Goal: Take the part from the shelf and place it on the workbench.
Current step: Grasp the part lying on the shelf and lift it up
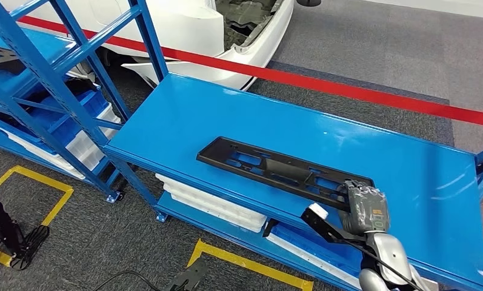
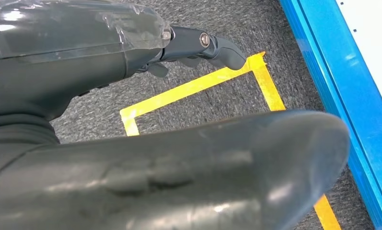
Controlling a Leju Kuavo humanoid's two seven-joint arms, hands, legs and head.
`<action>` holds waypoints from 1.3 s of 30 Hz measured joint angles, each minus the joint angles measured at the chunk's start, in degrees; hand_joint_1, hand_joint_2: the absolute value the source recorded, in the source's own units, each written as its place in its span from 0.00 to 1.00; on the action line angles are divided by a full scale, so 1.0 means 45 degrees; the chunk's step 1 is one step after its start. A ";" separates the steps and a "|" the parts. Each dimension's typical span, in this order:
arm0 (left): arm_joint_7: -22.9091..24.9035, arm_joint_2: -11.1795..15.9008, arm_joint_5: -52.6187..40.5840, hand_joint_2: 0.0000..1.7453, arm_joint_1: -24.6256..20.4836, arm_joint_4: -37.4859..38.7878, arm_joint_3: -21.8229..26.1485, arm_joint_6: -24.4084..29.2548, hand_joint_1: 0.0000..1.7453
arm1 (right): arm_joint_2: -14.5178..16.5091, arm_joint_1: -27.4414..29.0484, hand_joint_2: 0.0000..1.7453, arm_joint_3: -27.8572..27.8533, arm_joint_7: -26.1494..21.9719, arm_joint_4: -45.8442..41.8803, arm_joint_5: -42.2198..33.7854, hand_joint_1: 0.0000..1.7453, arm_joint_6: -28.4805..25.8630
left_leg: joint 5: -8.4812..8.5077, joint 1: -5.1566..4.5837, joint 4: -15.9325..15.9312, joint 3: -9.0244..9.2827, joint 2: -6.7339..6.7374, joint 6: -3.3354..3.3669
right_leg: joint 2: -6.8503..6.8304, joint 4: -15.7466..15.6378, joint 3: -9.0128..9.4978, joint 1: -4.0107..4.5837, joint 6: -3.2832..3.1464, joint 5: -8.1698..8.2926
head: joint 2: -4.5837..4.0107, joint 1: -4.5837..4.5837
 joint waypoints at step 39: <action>-0.0407 0.0000 0.0393 0.00 0.0004 0.0000 -0.0008 0.0001 0.00 | -0.0879 -0.0982 1.00 0.0362 0.1400 -0.3501 0.3187 1.00 0.0839 | -0.0007 -0.0002 -0.0005 0.0070 0.0005 -0.0005 | 0.0002 -0.0016 0.0062 -0.0002 0.0002 -0.0003 | 0.0000 0.0001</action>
